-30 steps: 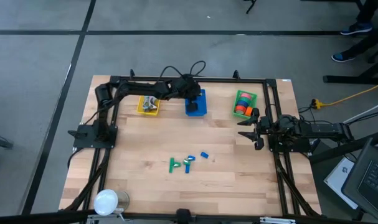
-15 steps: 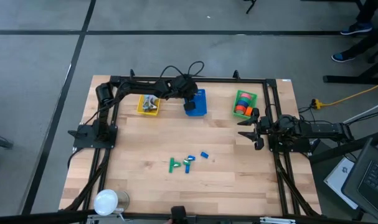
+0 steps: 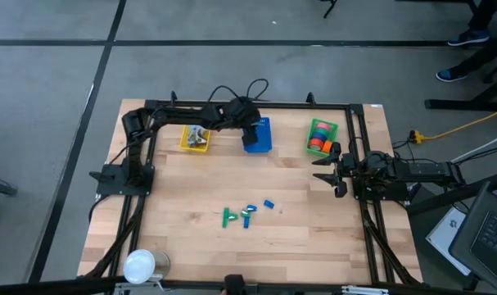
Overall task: Pick and place Stapler, Stapler remover, tape
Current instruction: Put the blue stapler into the blue basket
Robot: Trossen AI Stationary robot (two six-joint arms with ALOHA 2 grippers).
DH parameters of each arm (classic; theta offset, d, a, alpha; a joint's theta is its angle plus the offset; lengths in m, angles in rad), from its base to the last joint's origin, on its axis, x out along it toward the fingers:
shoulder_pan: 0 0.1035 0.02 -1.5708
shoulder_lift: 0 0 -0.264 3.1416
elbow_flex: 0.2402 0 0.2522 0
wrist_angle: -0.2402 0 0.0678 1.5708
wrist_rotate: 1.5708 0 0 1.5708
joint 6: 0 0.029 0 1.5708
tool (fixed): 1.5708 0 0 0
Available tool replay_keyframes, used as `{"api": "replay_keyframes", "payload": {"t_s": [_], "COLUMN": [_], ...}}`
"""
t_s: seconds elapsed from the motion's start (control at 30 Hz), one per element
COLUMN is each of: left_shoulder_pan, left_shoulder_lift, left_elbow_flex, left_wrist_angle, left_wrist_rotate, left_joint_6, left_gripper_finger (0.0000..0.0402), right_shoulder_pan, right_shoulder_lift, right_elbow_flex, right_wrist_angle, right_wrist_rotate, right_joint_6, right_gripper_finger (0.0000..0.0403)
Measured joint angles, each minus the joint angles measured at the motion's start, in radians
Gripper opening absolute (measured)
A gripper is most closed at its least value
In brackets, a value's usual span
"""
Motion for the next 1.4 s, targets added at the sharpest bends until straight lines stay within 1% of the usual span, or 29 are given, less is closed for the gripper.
{"api": "replay_keyframes", "payload": {"t_s": [0.13, 0.23, 0.43, 0.57, 0.8, 1.07, 1.23, 1.4], "left_shoulder_pan": [-0.028, -0.066, -0.177, -0.262, -0.393, -0.511, -0.574, -0.626], "left_shoulder_lift": [-0.061, -0.121, -0.231, -0.272, -0.282, -0.282, -0.282, -0.282], "left_elbow_flex": [0.0, 0.0, 0.0, 0.0, 0.0, 0.0, -0.031, -0.062], "left_wrist_angle": [-0.006, -0.016, -0.056, -0.115, -0.215, -0.355, -0.425, -0.47], "left_wrist_rotate": [-0.035, -0.038, -0.016, 0.001, 0.0, 0.0, 0.004, 0.048], "left_joint_6": [0.001, 0.002, 0.021, 0.034, 0.056, 0.046, 0.004, -0.064], "left_gripper_finger": [0.017, 0.0166, 0.0159, 0.016, 0.0159, 0.0155, 0.0153, 0.0153], "right_shoulder_pan": [0.0, 0.0, 0.0, 0.0, 0.0, 0.0, 0.0, 0.0], "right_shoulder_lift": [0.0, 0.0, 0.0, 0.0, 0.0, 0.0, 0.0, 0.0], "right_elbow_flex": [0.0, 0.0, 0.0, 0.0, 0.0, 0.0, 0.0, 0.0], "right_wrist_angle": [0.0, 0.0, 0.0, 0.0, 0.0, 0.0, 0.0, 0.0], "right_wrist_rotate": [0.0, 0.0, 0.0, 0.0, 0.0, 0.0, 0.0, 0.0], "right_joint_6": [0.0, 0.0, 0.0, 0.0, 0.0, 0.0, 0.0, 0.0], "right_gripper_finger": [0.021, 0.021, 0.021, 0.021, 0.0211, 0.0211, 0.0211, 0.0211]}}
